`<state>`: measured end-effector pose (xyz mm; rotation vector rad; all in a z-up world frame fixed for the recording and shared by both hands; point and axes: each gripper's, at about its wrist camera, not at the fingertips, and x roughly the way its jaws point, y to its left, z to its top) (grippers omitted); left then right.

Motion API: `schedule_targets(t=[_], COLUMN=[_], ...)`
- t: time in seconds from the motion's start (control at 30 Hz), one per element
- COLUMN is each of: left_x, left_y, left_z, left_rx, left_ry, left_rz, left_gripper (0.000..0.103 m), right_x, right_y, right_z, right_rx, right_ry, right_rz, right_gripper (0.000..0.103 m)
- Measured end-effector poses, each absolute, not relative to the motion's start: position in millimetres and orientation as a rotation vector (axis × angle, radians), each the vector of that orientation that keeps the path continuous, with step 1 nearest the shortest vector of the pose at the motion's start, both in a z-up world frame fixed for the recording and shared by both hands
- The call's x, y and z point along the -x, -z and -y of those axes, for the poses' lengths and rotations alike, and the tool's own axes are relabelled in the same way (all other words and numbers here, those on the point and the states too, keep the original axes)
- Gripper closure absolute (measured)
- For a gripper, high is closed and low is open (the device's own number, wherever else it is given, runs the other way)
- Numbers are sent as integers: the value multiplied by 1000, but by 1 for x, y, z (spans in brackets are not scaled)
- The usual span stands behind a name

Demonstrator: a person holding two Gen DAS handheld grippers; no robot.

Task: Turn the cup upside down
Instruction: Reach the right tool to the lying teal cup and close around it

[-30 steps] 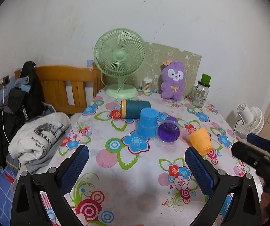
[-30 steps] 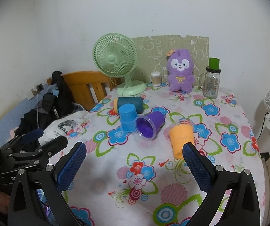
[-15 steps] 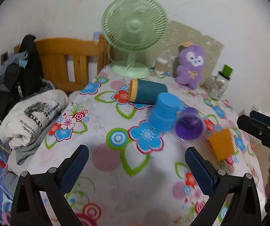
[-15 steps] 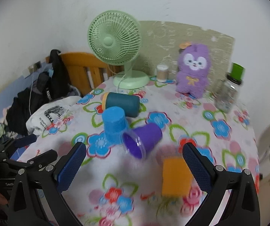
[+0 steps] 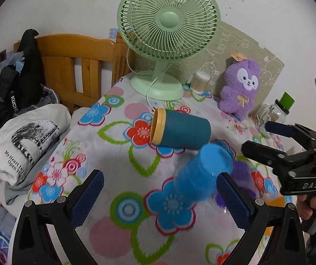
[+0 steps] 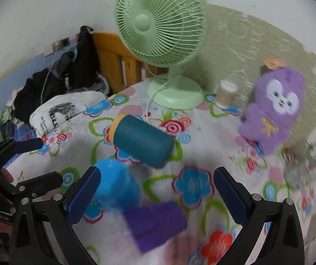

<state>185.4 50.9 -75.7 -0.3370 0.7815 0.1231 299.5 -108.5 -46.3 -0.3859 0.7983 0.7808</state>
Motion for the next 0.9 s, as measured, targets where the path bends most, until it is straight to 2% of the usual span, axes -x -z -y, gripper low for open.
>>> schedule_targets(t=[0.43,0.63,0.9], left_x=[-224,-226,-228], left_y=[82,91,93], left_z=[-63,-74,-69], left_rx=[267,255,242], left_ry=[-186,-213,-218], left_rz=[-821,-839,-857], left_gripper=[0,0,0], right_x=[-376,-379,-375], right_y=[82,103,126], right_z=[43,19,-9], right_rx=[520,612,732], right_ry=[-956,-1052,-1118], right_rz=[-884,-935,-1009], right_gripper=[0,2,17])
